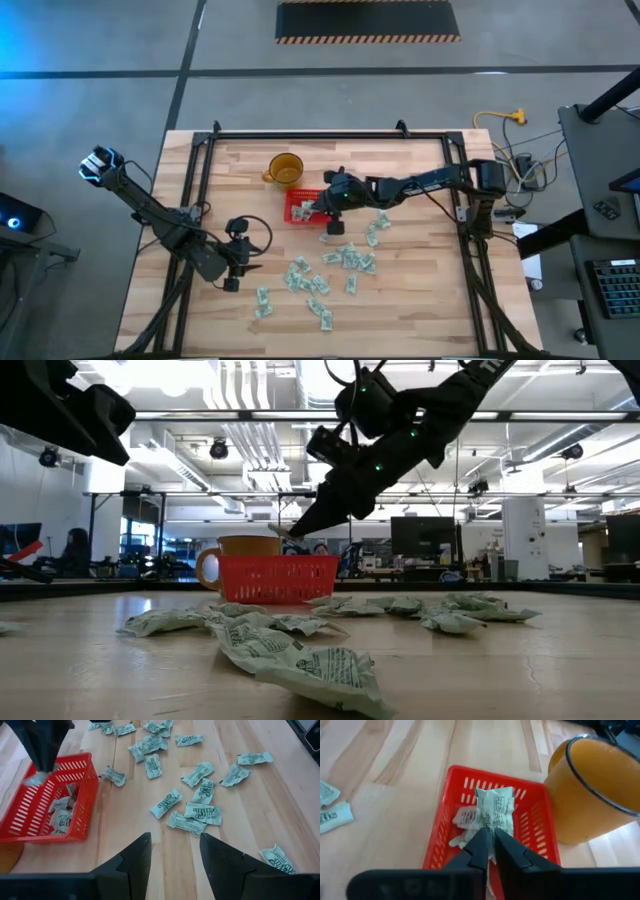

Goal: Pick and place Stevia / Truvia into bins
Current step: Put the gray stevia packet into the red basket

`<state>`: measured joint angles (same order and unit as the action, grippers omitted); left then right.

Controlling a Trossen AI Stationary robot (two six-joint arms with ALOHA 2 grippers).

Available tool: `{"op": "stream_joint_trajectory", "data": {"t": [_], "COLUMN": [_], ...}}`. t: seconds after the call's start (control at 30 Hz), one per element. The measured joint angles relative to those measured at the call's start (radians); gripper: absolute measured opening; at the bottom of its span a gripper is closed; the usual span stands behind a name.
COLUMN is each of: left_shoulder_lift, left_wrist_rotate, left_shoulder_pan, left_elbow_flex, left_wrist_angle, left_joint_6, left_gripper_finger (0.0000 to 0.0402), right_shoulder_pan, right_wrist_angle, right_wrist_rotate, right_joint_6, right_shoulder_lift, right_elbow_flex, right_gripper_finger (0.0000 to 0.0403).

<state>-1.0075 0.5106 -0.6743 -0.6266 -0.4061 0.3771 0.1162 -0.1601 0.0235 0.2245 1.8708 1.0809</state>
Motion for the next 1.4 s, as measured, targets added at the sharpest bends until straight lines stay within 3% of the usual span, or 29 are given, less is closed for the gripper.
{"op": "stream_joint_trajectory", "data": {"t": [0.33, 0.5, 0.93, 1.07, 1.27, 1.4], "left_shoulder_lift": [-0.02, -0.091, -0.413, -0.486, -0.554, -0.58], "left_wrist_rotate": [0.067, 0.07, 0.068, 0.06, -0.116, -0.145], "left_shoulder_pan": [0.0, 0.002, 0.065, 0.118, 0.216, 0.247], "left_elbow_flex": [0.018, 0.062, 0.063, 0.03, -0.007, -0.023], "left_wrist_angle": [0.027, 0.189, 0.704, 0.711, 0.705, 0.662], "left_joint_6": [-0.001, -0.113, -0.566, -0.549, -0.458, -0.433], "left_gripper_finger": [0.0153, 0.0153, 0.0153, 0.0153, 0.0153, 0.0153], "right_shoulder_pan": [0.0, -0.008, -0.043, -0.048, -0.054, -0.065], "right_wrist_angle": [0.083, 0.202, 0.451, 0.503, 0.532, 0.533], "right_wrist_rotate": [0.0, 0.0, 0.004, 0.004, 0.004, 0.004], "right_joint_6": [0.028, 0.05, 0.031, 0.012, -0.008, -0.008], "right_shoulder_lift": [-0.02, -0.063, -0.159, -0.172, -0.198, -0.22], "right_elbow_flex": [-0.004, 0.007, -0.006, -0.006, -0.011, -0.022], "right_gripper_finger": [0.0112, 0.0126, 0.0105, 0.0095, 0.0081, 0.0073]}}
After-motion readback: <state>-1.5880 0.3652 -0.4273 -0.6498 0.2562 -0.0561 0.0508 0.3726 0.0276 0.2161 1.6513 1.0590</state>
